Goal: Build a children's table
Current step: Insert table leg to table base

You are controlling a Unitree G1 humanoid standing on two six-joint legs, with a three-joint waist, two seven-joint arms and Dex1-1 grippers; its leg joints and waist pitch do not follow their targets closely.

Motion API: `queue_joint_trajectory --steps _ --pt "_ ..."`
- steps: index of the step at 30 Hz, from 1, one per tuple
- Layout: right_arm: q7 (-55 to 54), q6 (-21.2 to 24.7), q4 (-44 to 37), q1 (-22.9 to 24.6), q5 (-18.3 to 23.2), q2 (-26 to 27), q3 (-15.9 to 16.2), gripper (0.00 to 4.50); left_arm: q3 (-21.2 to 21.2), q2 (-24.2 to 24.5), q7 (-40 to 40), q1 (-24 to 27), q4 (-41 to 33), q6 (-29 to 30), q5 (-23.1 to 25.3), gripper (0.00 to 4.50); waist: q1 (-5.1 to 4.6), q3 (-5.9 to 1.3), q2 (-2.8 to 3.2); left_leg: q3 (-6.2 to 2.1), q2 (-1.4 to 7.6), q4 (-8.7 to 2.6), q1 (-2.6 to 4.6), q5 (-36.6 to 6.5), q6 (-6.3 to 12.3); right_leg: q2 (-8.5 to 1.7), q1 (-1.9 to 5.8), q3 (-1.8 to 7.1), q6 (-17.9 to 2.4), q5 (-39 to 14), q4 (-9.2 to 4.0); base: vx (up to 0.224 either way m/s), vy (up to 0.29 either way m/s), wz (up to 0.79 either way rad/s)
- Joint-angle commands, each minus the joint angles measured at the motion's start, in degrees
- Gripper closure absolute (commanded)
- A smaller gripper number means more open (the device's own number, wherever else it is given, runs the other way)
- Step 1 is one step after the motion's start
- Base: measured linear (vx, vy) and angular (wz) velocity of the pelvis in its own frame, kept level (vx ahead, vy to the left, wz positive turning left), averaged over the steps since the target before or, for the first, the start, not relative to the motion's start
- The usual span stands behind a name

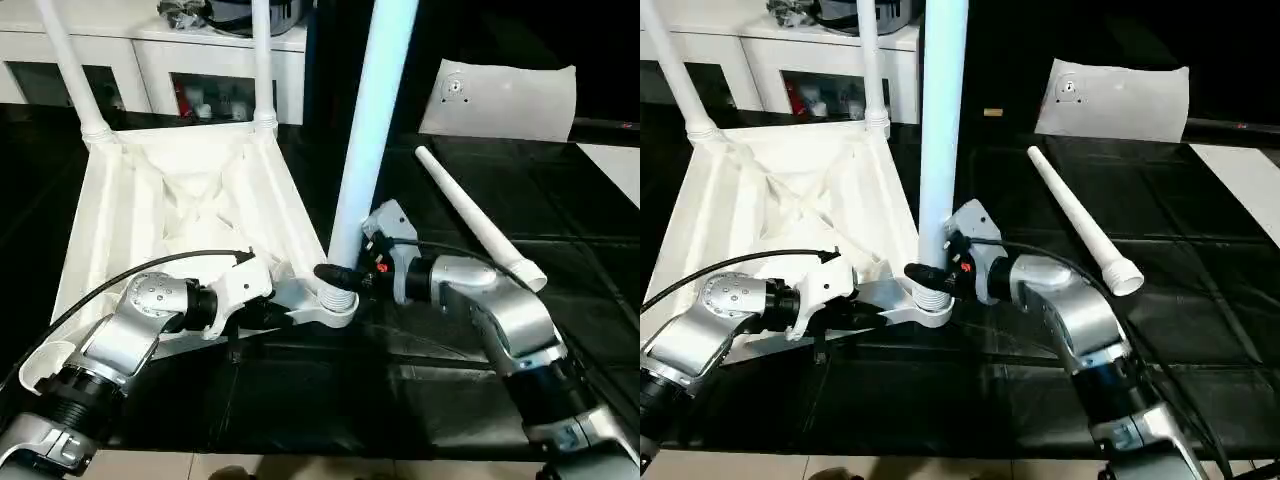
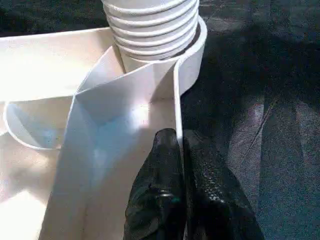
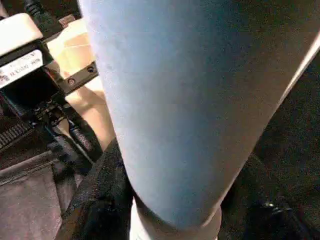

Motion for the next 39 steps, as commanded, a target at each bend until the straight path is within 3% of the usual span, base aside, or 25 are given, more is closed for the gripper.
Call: queue_joint_trajectory --steps 1,12,17,19,22,23,24,26,30,31,32,36,38,39 --pt "1.1 2.5 2.3 1.1 -0.7 -1.3 1.9 2.59 -0.8 -1.0 -1.7 0.7 -0.1 -1.2 -0.4 4.50 -0.01 -2.91 0.15 -0.83 1.76 -4.47 0.93 -20.6 -2.48 -4.05 1.05 2.27 -5.5 -28.7 -5.46 0.000 0.000 0.00" --pt "1.4 2.7 2.6 0.4 -0.5 -1.5 0.8 2.59 -0.7 -1.2 -1.7 0.8 0.2 -1.6 0.3 4.50 0.08 -2.92 0.23 -0.80 1.75 -4.51 0.85 -20.4 -2.52 -4.04 1.08 2.28 -5.8 -28.2 -5.47 0.000 0.000 0.00" --pt "1.0 2.0 5.6 -0.5 -0.1 0.0 0.0 2.59 -0.6 -1.4 -1.8 0.7 0.4 -1.8 0.6 4.50 -0.06 -2.79 0.25 -0.91 1.68 -4.47 0.94 -21.8 -2.61 -4.14 0.89 2.19 -5.3 -30.8 -5.81 0.000 0.000 0.00" --pt "0.6 1.8 8.8 -0.9 1.2 1.4 -1.9 2.59 -0.6 -1.5 -1.9 0.6 0.5 -1.9 0.7 4.50 -0.17 -2.82 0.67 -1.08 1.64 -4.47 1.11 -22.9 -2.83 -4.14 0.79 2.07 -5.3 -31.6 -5.94 0.000 0.000 0.00" --pt "0.5 1.5 10.3 -0.9 1.5 1.7 -2.6 2.59 -0.6 -1.6 -2.0 0.6 0.6 -1.9 0.7 4.50 -0.30 -2.83 0.48 -1.09 1.69 -4.50 1.21 -23.8 -2.97 -4.10 0.72 2.01 -5.3 -31.9 -6.08 0.000 0.000 0.00" --pt "0.6 1.3 10.9 -0.7 1.5 1.7 -2.9 2.59 -0.5 -1.6 -2.0 0.5 0.6 -2.0 0.7 4.50 -0.25 -2.82 0.76 -1.12 1.68 -4.56 1.18 -23.9 -3.04 -4.10 0.73 2.04 -5.4 -31.5 -6.03 0.000 0.000 0.00" --pt "0.6 0.9 11.6 -0.1 1.8 1.7 -3.4 2.59 -0.3 -1.6 -2.0 0.5 0.7 -1.9 0.7 4.50 -0.26 -2.88 0.66 -1.09 1.69 -4.55 1.18 -23.8 -3.01 -4.08 0.77 2.04 -5.4 -31.2 -6.03 0.000 0.000 0.00" --pt "0.8 0.3 12.4 1.4 2.5 2.1 -4.7 2.59 0.2 -1.7 -1.8 0.5 0.8 -1.9 0.4 4.50 -0.16 -2.92 1.19 -1.11 1.72 -4.57 1.30 -24.3 -3.08 -4.07 0.76 2.08 -6.1 -29.8 -5.99 0.000 0.000 0.00" --pt "0.9 -2.9 12.8 4.7 3.1 2.7 -6.3 2.60 1.3 -2.2 -1.0 0.6 1.1 -1.6 0.0 4.50 0.06 -3.09 1.09 -0.93 1.76 -4.63 1.09 -23.2 -2.70 -4.00 1.01 2.20 -7.0 -26.8 -5.70 0.000 0.000 0.00" --pt "0.4 -4.9 12.3 6.5 3.8 3.4 -7.6 2.60 1.6 -2.5 -0.6 0.5 1.3 -1.5 0.0 4.50 0.19 -3.15 1.44 -0.87 1.75 -4.66 1.06 -23.1 -2.58 -4.02 1.05 2.19 -7.0 -26.6 -5.79 0.000 0.000 0.00" --pt "0.4 -5.1 12.3 6.6 3.9 3.5 -7.7 2.60 1.6 -2.5 -0.5 0.5 1.3 -1.4 0.0 4.50 0.26 -3.18 1.38 -0.83 1.72 -4.62 1.10 -23.0 -2.47 -4.03 1.02 2.21 -7.0 -26.6 -5.80 0.000 0.000 0.00" --pt "-0.2 -8.9 10.8 9.9 4.7 4.2 -9.2 2.61 1.6 -2.6 -0.1 0.4 1.8 -1.4 0.5 4.50 0.43 -3.16 1.53 -0.96 1.70 -4.82 0.92 -23.1 -2.27 -4.05 1.21 2.07 -6.5 -28.2 -5.92 0.000 0.000 0.00" --pt "-0.1 -11.0 8.9 11.9 4.9 4.5 -9.5 2.61 1.7 -2.7 0.0 0.1 2.3 -1.6 1.0 4.50 0.42 -3.02 1.91 -1.05 1.66 -4.84 1.16 -24.5 -2.29 -4.10 0.92 2.00 -5.6 -31.1 -6.36 0.000 0.000 0.00" --pt "0.0 -11.7 8.5 12.3 4.5 4.3 -9.1 2.61 1.7 -2.7 0.0 0.0 2.4 -1.7 1.0 4.50 0.40 -2.97 1.75 -1.06 1.65 -4.79 1.38 -25.2 -2.28 -4.06 0.69 1.94 -5.1 -32.4 -6.62 0.000 0.000 0.00"
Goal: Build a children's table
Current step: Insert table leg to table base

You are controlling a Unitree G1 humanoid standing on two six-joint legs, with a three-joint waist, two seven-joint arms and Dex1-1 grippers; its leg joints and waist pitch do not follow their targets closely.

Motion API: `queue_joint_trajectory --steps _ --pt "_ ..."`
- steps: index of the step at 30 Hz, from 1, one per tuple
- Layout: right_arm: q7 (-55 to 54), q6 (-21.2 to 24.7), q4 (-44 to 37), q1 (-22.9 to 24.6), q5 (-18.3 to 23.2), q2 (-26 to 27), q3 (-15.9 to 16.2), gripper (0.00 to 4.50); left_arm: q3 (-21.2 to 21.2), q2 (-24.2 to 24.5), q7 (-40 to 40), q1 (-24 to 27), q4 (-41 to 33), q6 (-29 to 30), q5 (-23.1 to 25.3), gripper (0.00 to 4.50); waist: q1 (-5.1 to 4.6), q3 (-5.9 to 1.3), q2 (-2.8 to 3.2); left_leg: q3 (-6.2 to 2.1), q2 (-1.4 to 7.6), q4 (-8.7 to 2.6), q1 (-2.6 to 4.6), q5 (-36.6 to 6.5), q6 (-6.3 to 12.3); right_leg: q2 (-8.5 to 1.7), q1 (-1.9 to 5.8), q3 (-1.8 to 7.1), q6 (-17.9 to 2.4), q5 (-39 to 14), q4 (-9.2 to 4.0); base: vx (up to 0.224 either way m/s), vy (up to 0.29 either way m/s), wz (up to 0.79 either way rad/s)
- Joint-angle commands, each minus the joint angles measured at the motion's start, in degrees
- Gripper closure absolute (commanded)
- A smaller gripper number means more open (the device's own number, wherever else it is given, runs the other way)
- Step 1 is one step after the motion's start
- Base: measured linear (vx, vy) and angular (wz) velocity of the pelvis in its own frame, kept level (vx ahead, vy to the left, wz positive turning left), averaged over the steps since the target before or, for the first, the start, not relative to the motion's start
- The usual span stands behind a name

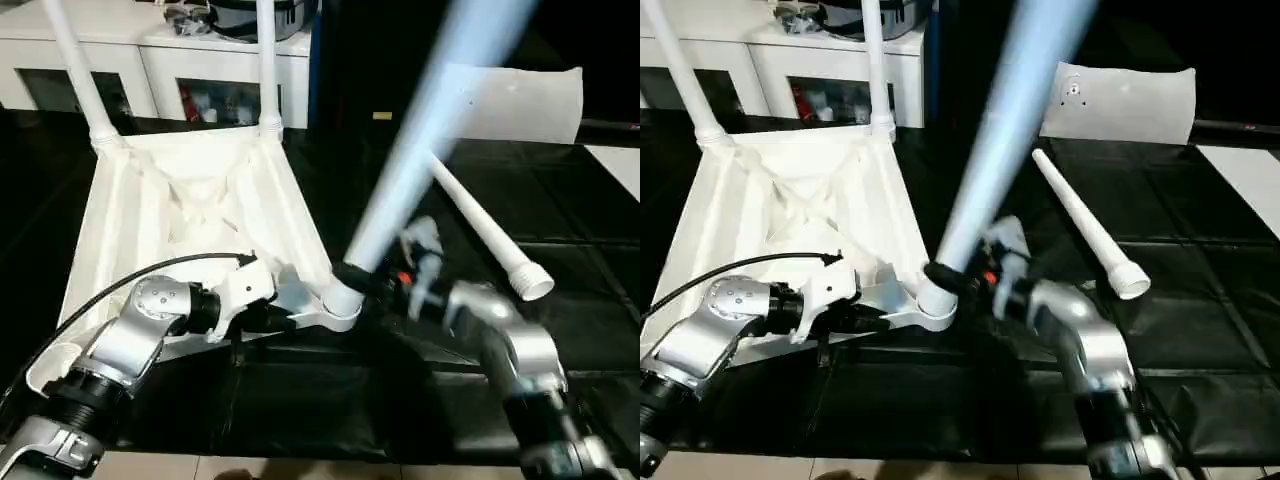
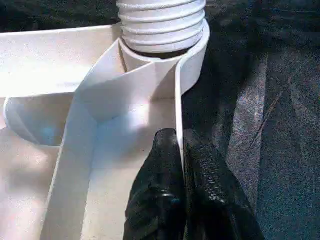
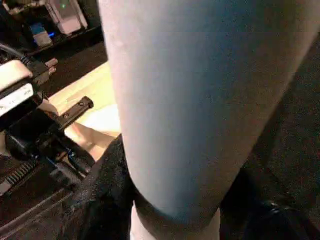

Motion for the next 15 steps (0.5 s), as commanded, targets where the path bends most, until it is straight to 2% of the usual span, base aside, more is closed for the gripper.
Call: queue_joint_trajectory --steps 1,3,5,7,9,11,12,13,15 --pt "-0.6 0.3 1.6 2.6 -2.7 -1.1 1.3 2.61 0.4 -0.5 0.6 -0.3 0.7 -1.2 -0.1 4.50 -0.27 -2.40 0.54 -1.11 1.68 -4.58 1.19 -25.1 -2.23 -4.08 0.70 2.01 -5.0 -32.5 -6.30 0.000 0.000 0.00" --pt "-0.1 -1.1 1.1 3.2 -3.8 -1.8 2.4 2.61 0.5 -0.6 0.5 -0.5 0.8 -1.2 0.0 4.50 -0.25 -2.37 0.62 -1.15 1.72 -4.69 1.06 -25.2 -2.11 -4.05 0.66 2.04 -4.9 -32.3 -6.30 0.000 0.000 0.00" --pt "0.6 -3.1 0.3 3.6 -6.5 -3.3 4.8 2.61 0.5 -0.5 0.3 -0.7 1.1 -1.5 0.3 4.50 -0.28 -2.30 0.75 -1.15 1.70 -4.70 1.06 -25.5 -2.12 -4.02 0.62 2.07 -4.8 -32.6 -6.37 0.000 0.000 0.00" --pt "1.1 -5.0 0.1 3.5 -9.2 -4.7 7.1 2.61 0.3 -0.2 0.0 -0.9 1.3 -1.9 0.7 4.50 -0.24 -2.25 0.50 -1.17 1.69 -4.67 1.04 -25.6 -2.07 -4.02 0.62 1.99 -4.3 -33.6 -6.45 0.000 0.000 0.00" --pt "2.0 -7.2 0.9 2.5 -12.3 -6.2 9.9 2.61 0.0 0.3 -0.4 -1.1 1.6 -2.5 1.3 4.50 -0.23 -2.25 0.62 -1.15 1.68 -4.62 1.11 -25.4 -1.89 -4.15 0.47 2.11 -3.9 -34.6 -6.58 0.000 0.000 0.00" --pt "2.6 -7.9 1.8 1.4 -13.5 -6.6 11.2 2.61 -0.3 0.5 -0.6 -1.3 1.7 -2.8 1.6 4.50 -0.29 -2.19 0.58 -1.18 1.62 -4.64 1.12 -25.9 -1.84 -4.01 0.42 2.03 -3.8 -35.0 -6.62 0.000 0.000 0.00" --pt "2.9 -8.1 2.1 0.9 -13.7 -6.7 11.6 2.61 -0.4 0.6 -0.8 -1.3 1.6 -2.9 1.7 4.50 -0.45 -2.18 -0.08 -1.12 1.61 -4.58 1.00 -26.0 -1.68 -4.01 0.44 2.00 -3.6 -35.6 -6.71 0.000 0.000 0.00" --pt "3.1 -8.2 2.7 0.2 -13.9 -6.6 12.0 2.61 -0.5 0.6 -1.0 -1.4 1.6 -3.0 1.7 4.50 -0.40 -2.12 0.34 -1.26 1.59 -4.62 1.07 -26.3 -1.68 -4.11 0.35 1.99 -3.5 -36.6 -6.71 0.000 0.000 0.00" --pt "3.3 -8.3 3.2 -0.4 -14.0 -6.5 12.3 2.61 -0.5 0.7 -1.2 -1.4 1.6 -3.1 1.7 4.50 -0.65 -2.09 0.34 -1.36 1.60 -4.59 1.18 -27.1 -1.80 -4.11 0.23 1.85 -3.4 -37.4 -6.85 0.000 0.000 0.00"
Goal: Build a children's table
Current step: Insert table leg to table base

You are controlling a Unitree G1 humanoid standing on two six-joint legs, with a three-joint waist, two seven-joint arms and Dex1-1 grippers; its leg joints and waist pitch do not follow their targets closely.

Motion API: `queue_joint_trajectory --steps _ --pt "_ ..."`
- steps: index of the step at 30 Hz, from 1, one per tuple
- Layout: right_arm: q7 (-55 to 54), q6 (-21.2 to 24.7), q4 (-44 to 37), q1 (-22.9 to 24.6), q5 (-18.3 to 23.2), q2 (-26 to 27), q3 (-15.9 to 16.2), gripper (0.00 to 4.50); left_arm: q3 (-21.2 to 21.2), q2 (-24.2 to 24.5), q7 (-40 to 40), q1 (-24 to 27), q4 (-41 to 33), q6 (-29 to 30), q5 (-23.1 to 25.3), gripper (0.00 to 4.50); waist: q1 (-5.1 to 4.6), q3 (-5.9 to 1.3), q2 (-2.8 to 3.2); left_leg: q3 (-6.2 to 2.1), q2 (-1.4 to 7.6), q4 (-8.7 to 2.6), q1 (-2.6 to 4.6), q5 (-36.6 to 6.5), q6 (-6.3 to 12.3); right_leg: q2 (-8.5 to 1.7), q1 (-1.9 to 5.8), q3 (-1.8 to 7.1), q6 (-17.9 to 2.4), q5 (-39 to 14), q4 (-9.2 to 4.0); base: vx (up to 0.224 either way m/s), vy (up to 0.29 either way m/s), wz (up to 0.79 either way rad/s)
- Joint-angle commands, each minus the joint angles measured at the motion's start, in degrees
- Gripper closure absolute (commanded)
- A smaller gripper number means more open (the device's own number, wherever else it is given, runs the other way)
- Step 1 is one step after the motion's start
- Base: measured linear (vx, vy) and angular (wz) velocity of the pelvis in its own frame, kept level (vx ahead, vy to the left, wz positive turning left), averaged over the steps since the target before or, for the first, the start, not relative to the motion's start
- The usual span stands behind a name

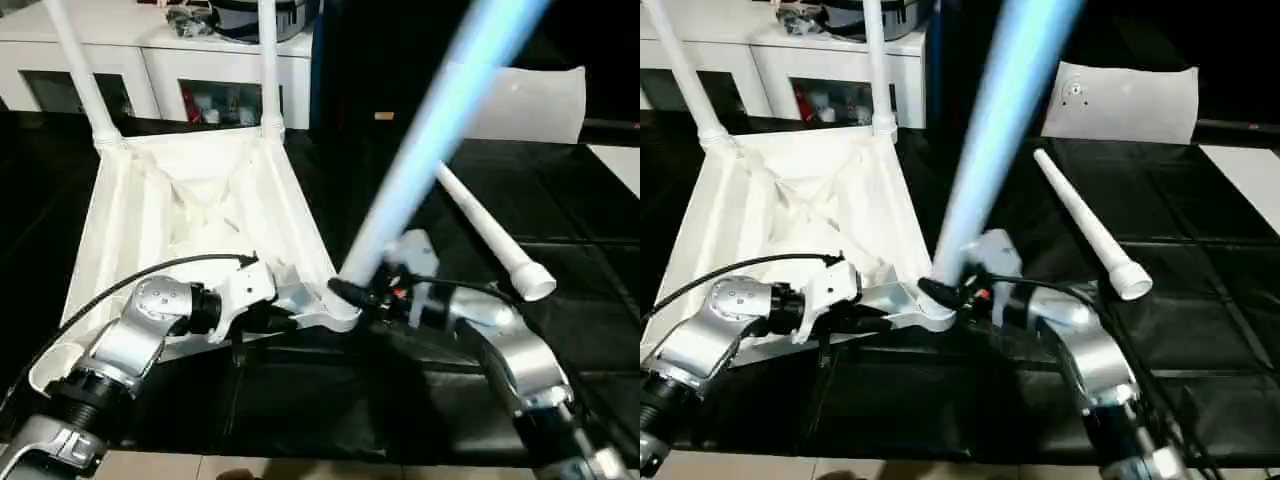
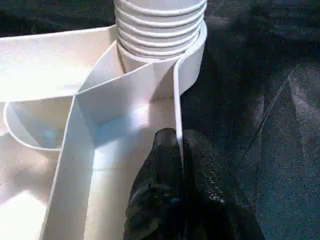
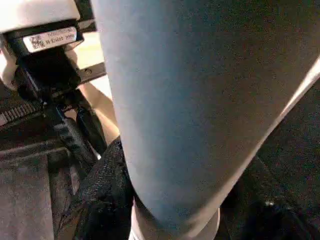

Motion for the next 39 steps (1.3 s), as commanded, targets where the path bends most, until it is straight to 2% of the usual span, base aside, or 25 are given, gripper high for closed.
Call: queue_joint_trajectory --steps 1,2,3,5,6,7,8,9,10,15,19,20,21,27,30,32,33,34,35,36,37,39 --pt "1.7 2.2 5.7 0.2 -3.3 -1.1 3.1 2.61 -1.0 0.7 -1.3 -1.4 0.2 -1.4 1.1 4.50 -0.56 -1.92 -0.06 -1.39 1.51 -4.33 1.34 -28.1 -1.73 -4.17 -0.02 1.75 -3.0 -39.0 -6.98 0.000 0.000 0.00" --pt "2.6 2.0 6.3 -0.5 -3.4 -1.2 3.7 2.61 -1.3 0.8 -1.8 -1.6 0.3 -1.7 1.3 4.50 -0.76 -1.86 0.12 -1.49 1.53 -4.39 1.36 -28.6 -1.84 -4.17 -0.01 1.70 -2.9 -39.5 -7.07 0.000 0.000 0.00" --pt "4.1 1.9 6.9 -0.9 -3.3 -1.4 4.5 2.61 -1.7 0.9 -2.6 -1.7 0.1 -2.3 1.5 4.50 -1.05 -1.85 -0.25 -1.59 1.56 -4.42 1.17 -28.9 -1.84 -4.17 0.10 1.53 -2.7 -40.0 -7.08 0.000 0.000 0.00" --pt "5.8 2.1 7.3 -1.1 -2.9 -1.4 5.1 2.61 -2.1 0.9 -3.6 -1.8 0.0 -2.8 1.5 4.50 -1.05 -1.80 -0.06 -1.55 1.61 -4.34 1.54 -29.8 -1.87 -4.21 -0.28 1.64 -2.6 -40.3 -7.44 0.000 0.000 0.00" --pt "6.8 2.4 7.6 -1.1 -2.5 -1.3 5.3 2.61 -2.3 1.0 -4.3 -2.0 0.0 -3.1 1.4 4.50 -1.13 -1.77 -0.31 -1.57 1.68 -4.39 1.72 -30.6 -1.90 -4.11 -0.33 1.47 -2.6 -40.0 -7.60 0.000 0.000 0.00" --pt "7.5 2.6 7.7 -1.0 -2.2 -1.1 5.4 2.61 -2.5 1.0 -4.8 -2.2 0.0 -3.4 1.4 4.50 -1.11 -2.00 -0.29 -1.71 1.76 -4.65 1.51 -30.4 -1.81 -4.20 0.13 1.49 -3.1 -38.2 -7.25 0.000 0.000 0.00" --pt "8.3 2.8 7.9 -1.0 -1.9 -1.0 5.6 2.61 -2.6 1.1 -5.3 -2.4 0.0 -3.6 1.4 4.50 -1.07 -2.00 -0.25 -1.72 1.87 -4.84 1.41 -30.2 -1.80 -4.20 0.21 1.57 -3.4 -37.1 -7.15 0.000 0.000 0.00" --pt "8.5 2.8 7.7 -0.8 -1.7 -1.0 5.7 2.61 -2.9 1.2 -5.7 -2.5 -0.2 -3.6 1.5 4.50 -1.02 -2.13 -0.59 -1.61 2.02 -5.00 1.37 -29.7 -1.76 -4.13 0.28 1.69 -4.1 -34.7 -6.90 0.000 0.000 0.00" --pt "9.1 3.0 7.7 -0.6 -1.3 -0.9 5.9 2.61 -3.3 1.3 -6.4 -2.8 0.0 -3.9 1.7 4.50 -0.85 -2.23 -0.37 -1.50 2.06 -5.12 1.36 -29.1 -1.76 -4.10 0.27 1.96 -4.9 -32.4 -6.61 0.000 0.000 0.00" --pt "12.1 3.3 6.1 1.2 -0.1 -0.8 7.5 2.61 -4.4 0.9 -8.1 -5.5 2.4 -5.3 2.7 4.50 -0.31 -2.67 -0.54 -1.03 2.22 -5.34 1.22 -25.6 -1.83 -3.95 0.81 2.25 -7.6 -23.4 -5.73 0.023 -0.004 0.02" --pt "14.5 4.3 4.1 2.2 0.2 -1.0 8.6 2.61 -4.5 0.5 -8.1 -7.1 4.7 -6.1 3.8 4.50 -0.02 -2.80 -0.76 -0.91 2.29 -5.39 1.02 -24.0 -1.95 -4.06 1.40 2.30 -8.7 -20.6 -5.32 0.000 0.000 0.00" --pt "14.8 4.4 3.7 2.3 0.3 -1.1 8.8 2.61 -4.5 0.6 -7.9 -7.4 5.2 -6.3 4.1 4.50 0.18 -2.85 -0.57 -0.84 2.23 -5.38 1.05 -23.1 -1.94 -4.12 1.51 2.35 -8.9 -19.8 -5.23 0.000 0.000 0.00" --pt "15.0 4.5 3.2 2.5 0.3 -1.1 9.1 2.61 -4.5 0.7 -7.6 -7.7 5.8 -6.3 4.4 4.50 0.34 -2.79 -0.71 -0.75 2.21 -5.39 1.06 -22.6 -1.80 -4.08 1.56 2.37 -8.8 -19.6 -5.30 0.000 0.000 0.00" --pt "14.0 4.3 3.3 2.7 0.1 -0.4 8.7 2.61 -3.7 1.4 -7.2 -7.8 7.1 -6.4 4.9 4.50 0.76 -2.73 -0.64 -0.78 2.26 -5.48 1.31 -23.0 -2.07 -4.22 1.59 2.36 -8.3 -22.5 -5.50 0.000 0.000 0.00" --pt "12.0 3.5 4.3 2.5 -0.8 0.5 8.0 2.61 -3.3 1.8 -7.2 -7.4 6.8 -6.4 5.1 4.50 0.65 -2.61 -0.44 -0.94 2.29 -5.63 1.38 -24.2 -2.45 -4.21 1.45 2.30 -8.0 -24.1 -5.68 0.000 0.000 0.00" --pt "7.4 3.1 5.8 1.8 -1.4 2.3 5.8 2.61 -2.4 2.2 -7.0 -5.9 4.3 -4.5 3.8 4.50 0.57 -2.56 -0.27 -1.01 2.28 -5.65 1.44 -25.2 -2.75 -4.24 1.30 2.32 -7.9 -25.0 -5.79 0.000 0.000 0.00" --pt "4.4 3.0 6.8 1.2 -1.4 3.5 4.1 2.61 -1.8 2.4 -6.5 -4.8 2.4 -2.9 3.1 4.50 0.42 -2.57 -0.23 -1.08 2.37 -5.73 1.52 -25.8 -3.27 -4.38 1.21 2.36 -8.1 -25.6 -5.63 0.000 0.000 0.00" --pt "2.4 3.0 7.4 0.9 -1.4 4.3 3.0 2.61 -1.3 2.5 -6.1 -4.1 1.2 -1.8 2.7 4.50 -0.01 -2.33 -0.22 -1.33 2.27 -5.86 1.23 -27.0 -3.50 -4.40 1.21 2.20 -7.7 -27.8 -5.80 0.000 0.000 0.00" --pt "0.9 2.7 7.9 0.5 -1.5 4.8 2.2 2.61 -0.8 2.4 -5.3 -3.5 0.1 -0.6 2.3 4.50 -0.13 -2.31 0.15 -1.41 2.19 -5.88 1.39 -27.8 -3.67 -4.36 1.16 2.13 -7.3 -29.1 -5.99 0.000 0.000 0.00" --pt "-0.4 2.3 8.4 0.2 -1.8 5.2 1.7 2.61 -0.2 2.2 -4.3 -2.7 -1.4 0.8 1.9 4.50 -0.58 -2.22 0.06 -1.46 2.13 -5.78 1.69 -29.1 -3.54 -4.21 0.80 2.03 -6.8 -30.9 -6.33 0.000 0.000 0.00" --pt "-3.3 1.4 9.2 -0.2 -2.8 5.8 0.9 2.61 1.0 1.7 -2.2 -1.1 -5.1 4.4 1.0 4.50 -0.90 -2.21 0.15 -1.63 2.38 -5.89 1.50 -29.5 -3.91 -4.39 0.92 2.11 -7.0 -30.8 -6.10 0.000 0.000 0.00" --pt "-5.6 1.2 9.5 -0.7 -3.2 6.6 0.2 2.61 2.2 0.7 0.0 0.2 -8.5 8.2 0.1 4.50 -1.30 -2.22 0.24 -1.66 2.34 -5.81 1.47 -30.2 -3.97 -4.32 0.80 2.09 -6.8 -31.4 -6.22 0.000 0.000 0.00"
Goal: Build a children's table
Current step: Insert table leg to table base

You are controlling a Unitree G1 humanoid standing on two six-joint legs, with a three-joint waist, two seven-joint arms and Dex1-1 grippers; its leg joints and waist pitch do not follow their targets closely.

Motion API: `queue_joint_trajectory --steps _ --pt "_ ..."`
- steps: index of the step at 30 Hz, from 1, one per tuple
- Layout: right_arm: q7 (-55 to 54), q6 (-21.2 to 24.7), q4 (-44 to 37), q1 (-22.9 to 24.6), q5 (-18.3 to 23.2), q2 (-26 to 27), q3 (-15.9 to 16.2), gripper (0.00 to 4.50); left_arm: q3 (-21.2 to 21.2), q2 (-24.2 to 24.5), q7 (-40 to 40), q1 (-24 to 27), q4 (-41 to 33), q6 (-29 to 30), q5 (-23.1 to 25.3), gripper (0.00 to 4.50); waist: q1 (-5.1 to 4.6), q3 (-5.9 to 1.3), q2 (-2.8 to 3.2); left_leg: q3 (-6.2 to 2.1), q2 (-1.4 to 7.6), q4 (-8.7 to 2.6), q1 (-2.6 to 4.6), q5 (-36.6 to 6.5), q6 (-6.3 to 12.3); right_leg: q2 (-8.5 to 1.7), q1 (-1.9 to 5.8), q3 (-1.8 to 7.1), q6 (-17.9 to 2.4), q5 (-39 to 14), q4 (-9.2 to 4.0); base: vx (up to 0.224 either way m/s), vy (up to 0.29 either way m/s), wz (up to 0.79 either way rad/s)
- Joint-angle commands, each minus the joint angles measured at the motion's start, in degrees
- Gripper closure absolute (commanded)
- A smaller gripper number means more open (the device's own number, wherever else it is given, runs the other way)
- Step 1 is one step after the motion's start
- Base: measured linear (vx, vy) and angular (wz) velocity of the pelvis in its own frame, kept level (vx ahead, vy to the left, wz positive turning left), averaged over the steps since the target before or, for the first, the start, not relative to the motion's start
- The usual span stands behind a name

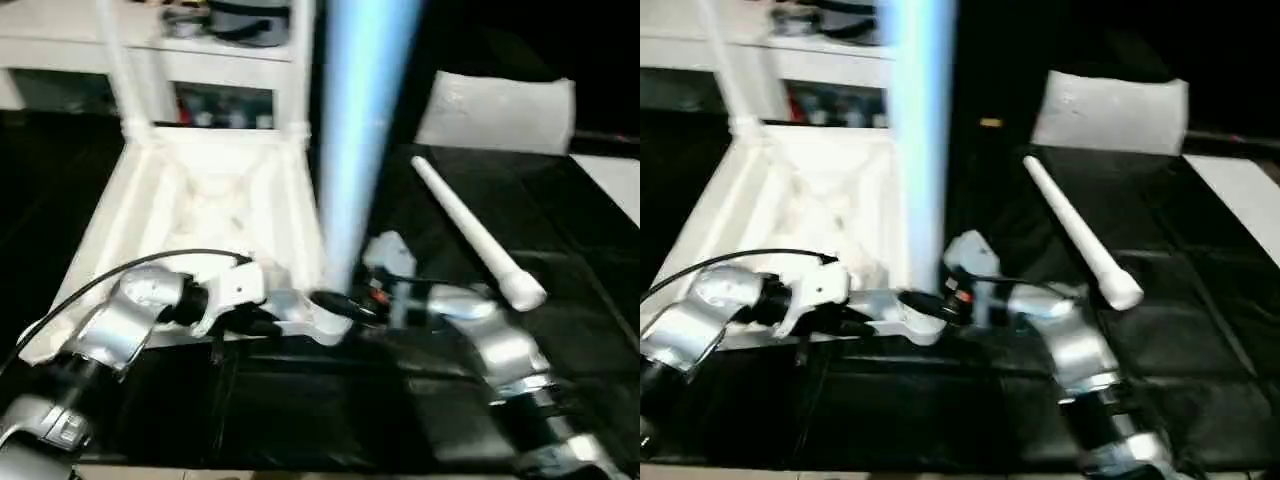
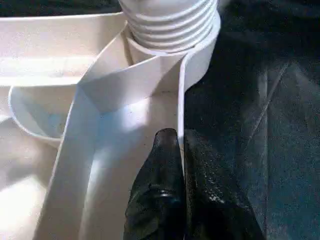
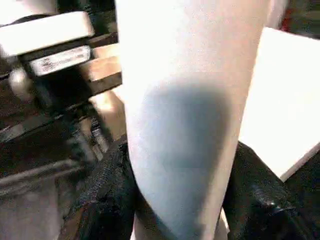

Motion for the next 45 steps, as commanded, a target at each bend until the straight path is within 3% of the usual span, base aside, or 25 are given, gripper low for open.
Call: queue_joint_trajectory --steps 1,3,4,5,6,7,8,11,15,19,20,22,27,32,34,38,41,43,45 --pt "-7.5 1.8 5.1 0.1 -3.7 1.2 -1.2 2.61 2.6 -3.4 6.6 2.0 -9.8 8.1 -2.8 4.50 -0.21 -1.56 1.27 -1.67 2.32 -4.82 0.97 -29.9 -3.77 -4.32 0.34 2.18 -6.9 -30.9 -5.36 0.000 0.000 0.00" --pt "-10.7 1.6 6.1 -0.6 -3.9 2.6 -2.4 2.61 2.6 -5.3 9.7 3.7 -13.1 11.3 -1.7 4.50 -0.86 -1.67 1.18 -1.66 2.33 -4.72 0.56 -28.8 -3.79 -4.25 0.46 2.26 -7.6 -29.1 -5.07 0.000 0.000 0.00" --pt "-13.5 1.1 7.3 -1.3 -4.6 3.8 -3.1 2.61 2.3 -7.6 12.8 5.3 -16.2 14.6 -0.6 4.50 -1.20 -1.80 0.86 -1.46 2.29 -4.65 0.21 -27.1 -3.44 -4.11 0.72 2.37 -7.9 -27.0 -4.96 0.000 0.000 0.00" --pt "-14.6 0.9 7.8 -1.6 -4.9 4.2 -3.3 2.61 2.3 -8.7 14.0 5.9 -17.3 16.0 -0.4 4.50 -1.19 -1.73 0.91 -1.41 2.17 -4.62 0.03 -26.0 -3.12 -4.05 0.75 2.40 -8.0 -26.2 -4.95 0.000 0.000 0.00" --pt "-16.7 0.9 9.0 -2.2 -4.7 5.2 -4.2 2.61 1.7 -10.5 15.9 6.5 -19.1 18.1 0.1 4.50 -1.28 -1.98 0.54 -0.97 2.14 -4.40 -0.11 -23.7 -2.65 -3.93 0.81 2.61 -8.4 -23.4 -4.89 0.000 0.000 0.00" --pt "-18.1 1.0 9.8 -2.6 -4.4 5.9 -4.8 2.61 1.3 -11.8 17.2 6.8 -20.3 19.5 0.5 4.50 -1.10 -2.01 0.72 -0.87 1.98 -4.30 -0.26 -21.9 -2.03 -3.74 0.93 2.58 -8.4 -21.6 -4.75 0.000 0.000 0.00" --pt "-20.1 0.4 10.7 -3.0 -4.2 6.7 -5.6 2.61 0.8 -13.4 18.7 7.0 -20.9 20.8 0.9 4.50 -1.22 -1.97 0.12 -0.67 1.96 -4.19 -0.32 -21.3 -1.65 -3.65 0.85 2.59 -8.3 -21.2 -4.75 0.000 0.000 0.00" --pt "-22.7 -0.8 11.7 -3.6 -3.5 8.2 -7.1 2.61 -0.9 -15.3 22.5 6.8 -20.6 22.3 4.2 4.50 -0.95 -2.14 0.24 -0.52 1.85 -4.01 -0.50 -18.5 -0.99 -3.61 1.12 2.57 -8.0 -19.1 -4.56 0.000 0.000 0.00" --pt "-21.6 -1.1 10.3 -3.0 -2.5 8.8 -7.9 2.61 -1.6 -13.8 24.0 6.7 -19.4 20.5 6.0 4.50 -0.89 -2.34 0.31 -0.43 1.84 -3.92 -0.66 -15.4 -0.14 -3.37 1.45 2.47 -8.5 -13.2 -4.07 0.000 0.000 0.00" --pt "-19.8 -2.9 8.4 -2.4 -0.8 8.5 -9.2 2.61 -1.3 -10.7 21.4 6.8 -18.6 16.7 5.6 4.50 -0.94 -2.32 0.65 -0.36 1.85 -3.91 -0.56 -15.9 -0.20 -3.39 1.43 2.47 -8.6 -13.5 -4.13 0.000 0.000 0.00" --pt "-18.9 -3.2 7.6 -2.3 0.6 8.5 -10.0 2.61 -1.2 -9.7 20.1 7.0 -18.4 14.9 5.3 4.50 -0.94 -2.30 0.63 -0.35 1.87 -3.94 -0.57 -16.0 -0.24 -3.38 1.40 2.47 -8.7 -13.5 -4.14 0.000 0.000 0.00" --pt "-16.6 -3.2 5.3 -1.9 3.5 8.4 -11.7 2.61 -0.9 -7.5 17.1 7.7 -18.0 11.9 4.0 4.50 -0.81 -2.34 1.15 -0.44 1.86 -3.93 -0.48 -16.8 -0.24 -3.40 1.32 2.49 -8.8 -13.7 -4.17 0.000 0.000 0.00" --pt "-12.6 -0.5 0.8 -1.3 9.1 7.9 -13.9 2.61 -0.7 -4.2 12.9 7.8 -16.1 6.8 2.4 4.50 -0.57 -2.38 1.13 -0.22 2.06 -3.83 -0.31 -14.5 0.18 -3.26 1.32 2.48 -10.2 -9.5 -3.64 0.000 0.000 0.00" --pt "-8.1 3.3 -2.9 -1.0 14.6 6.6 -15.5 2.61 3.9 -4.9 11.0 6.6 -15.4 8.4 -3.3 4.50 -0.14 -2.25 0.82 -0.11 1.97 -3.87 -0.41 -13.3 0.07 -3.45 1.60 2.49 -10.2 -10.2 -3.47 0.000 0.000 0.00" --pt "-7.1 3.6 -3.6 -1.1 14.9 5.9 -15.4 2.61 7.6 -5.7 9.4 6.5 -17.4 10.1 -9.1 4.06 -0.08 -2.30 0.75 -0.03 1.77 -3.69 -0.59 -12.9 -0.07 -3.62 1.70 2.49 -10.3 -11.7 -3.43 0.000 0.000 0.00" --pt "-7.1 4.0 -4.1 -1.3 15.0 5.6 -15.5 2.61 9.8 -6.1 8.0 6.5 -19.0 10.9 -13.2 3.73 -0.03 -2.34 0.69 0.07 1.82 -3.52 -0.57 -11.2 0.16 -3.47 1.70 2.39 -11.6 -8.8 -3.19 0.000 0.000 0.00" --pt "-7.6 4.6 -5.0 -1.2 14.8 5.6 -15.4 2.61 14.2 -7.8 9.7 5.5 -20.0 12.4 -17.5 3.54 -0.13 -2.34 0.91 0.15 1.75 -3.41 -0.54 -10.4 0.33 -3.33 1.77 2.40 -11.9 -7.3 -2.96 0.000 0.000 0.00" --pt "-7.8 4.8 -5.8 -1.0 14.7 5.5 -14.8 2.61 16.6 -8.9 11.9 3.8 -19.0 13.1 -17.9 3.52 -0.09 -2.36 0.84 0.16 1.75 -3.34 -0.42 -10.5 0.36 -3.27 1.83 2.36 -11.6 -7.5 -3.07 0.000 0.000 0.00" --pt "-7.5 4.7 -7.0 -0.3 13.0 5.1 -12.5 2.61 19.2 -10.6 20.8 -1.7 -14.9 14.0 -14.4 3.52 0.03 -2.29 0.96 0.16 1.69 -3.25 -0.22 -11.3 0.16 -3.01 1.66 2.31 -10.8 -8.5 -3.27 0.000 0.000 0.00"
